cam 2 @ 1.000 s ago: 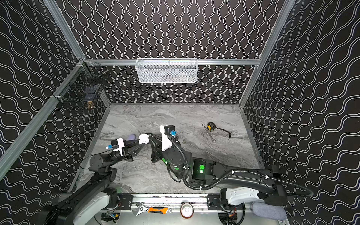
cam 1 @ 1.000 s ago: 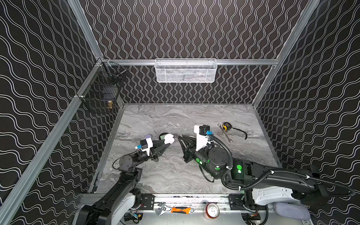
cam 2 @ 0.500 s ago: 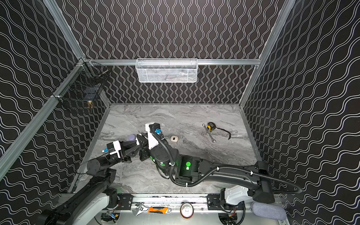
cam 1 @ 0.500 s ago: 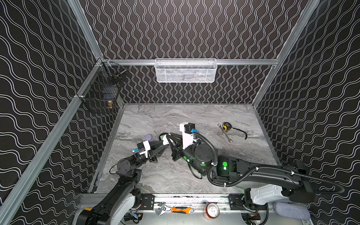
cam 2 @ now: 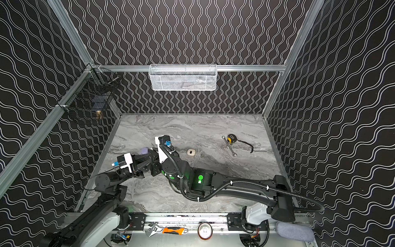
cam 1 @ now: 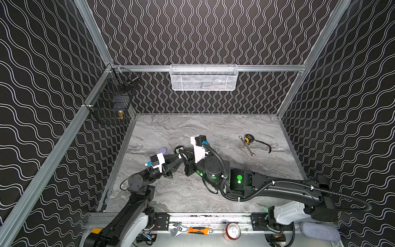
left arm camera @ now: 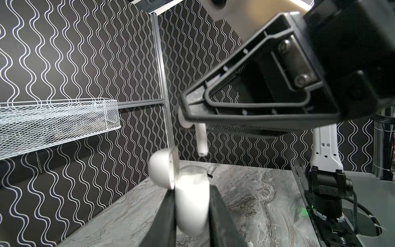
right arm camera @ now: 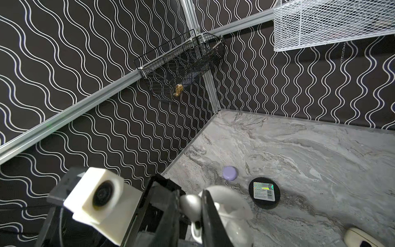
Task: Insert wireless bluetooth earbuds into charging case
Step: Insert the wireless bluetooth earbud into the charging case.
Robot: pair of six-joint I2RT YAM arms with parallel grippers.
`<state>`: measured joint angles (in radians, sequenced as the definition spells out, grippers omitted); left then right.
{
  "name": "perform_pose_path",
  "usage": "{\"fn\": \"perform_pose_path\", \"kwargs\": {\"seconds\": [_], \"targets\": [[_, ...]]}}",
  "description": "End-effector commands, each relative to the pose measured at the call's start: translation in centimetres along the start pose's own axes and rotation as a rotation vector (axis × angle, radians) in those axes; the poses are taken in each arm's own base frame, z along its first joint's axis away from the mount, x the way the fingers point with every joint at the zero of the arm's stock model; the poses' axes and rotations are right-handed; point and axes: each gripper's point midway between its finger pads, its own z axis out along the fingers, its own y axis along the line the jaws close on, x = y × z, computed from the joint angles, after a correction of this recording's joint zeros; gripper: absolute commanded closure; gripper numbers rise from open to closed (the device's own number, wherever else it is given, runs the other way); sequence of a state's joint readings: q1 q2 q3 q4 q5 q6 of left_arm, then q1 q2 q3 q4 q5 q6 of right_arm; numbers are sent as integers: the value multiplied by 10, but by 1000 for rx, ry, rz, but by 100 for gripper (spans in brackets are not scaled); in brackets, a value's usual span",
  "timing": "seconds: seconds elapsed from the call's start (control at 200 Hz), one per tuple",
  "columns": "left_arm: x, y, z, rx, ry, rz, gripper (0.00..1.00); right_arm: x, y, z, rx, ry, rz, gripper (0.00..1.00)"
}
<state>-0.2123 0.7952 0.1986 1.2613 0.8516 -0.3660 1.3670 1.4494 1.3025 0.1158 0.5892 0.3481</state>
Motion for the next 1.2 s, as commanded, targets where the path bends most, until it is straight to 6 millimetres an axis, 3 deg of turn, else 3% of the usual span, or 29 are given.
{"fn": "perform_pose_path", "kwargs": {"seconds": [0.0, 0.52, 0.871, 1.196], "targets": [[-5, 1, 1, -2, -12, 9, 100, 5, -2, 3, 5, 7, 13, 83], [-7, 0, 1, 1, -8, 4, 100, 19, -20, 11, 46, 36, 12, 84], [-5, 2, 1, -11, -5, 6, 100, 30, -21, 12, 38, 73, 30, 84], [-7, 0, 1, -3, -15, 7, 100, 40, -22, 11, 24, 90, 34, 73]]}}
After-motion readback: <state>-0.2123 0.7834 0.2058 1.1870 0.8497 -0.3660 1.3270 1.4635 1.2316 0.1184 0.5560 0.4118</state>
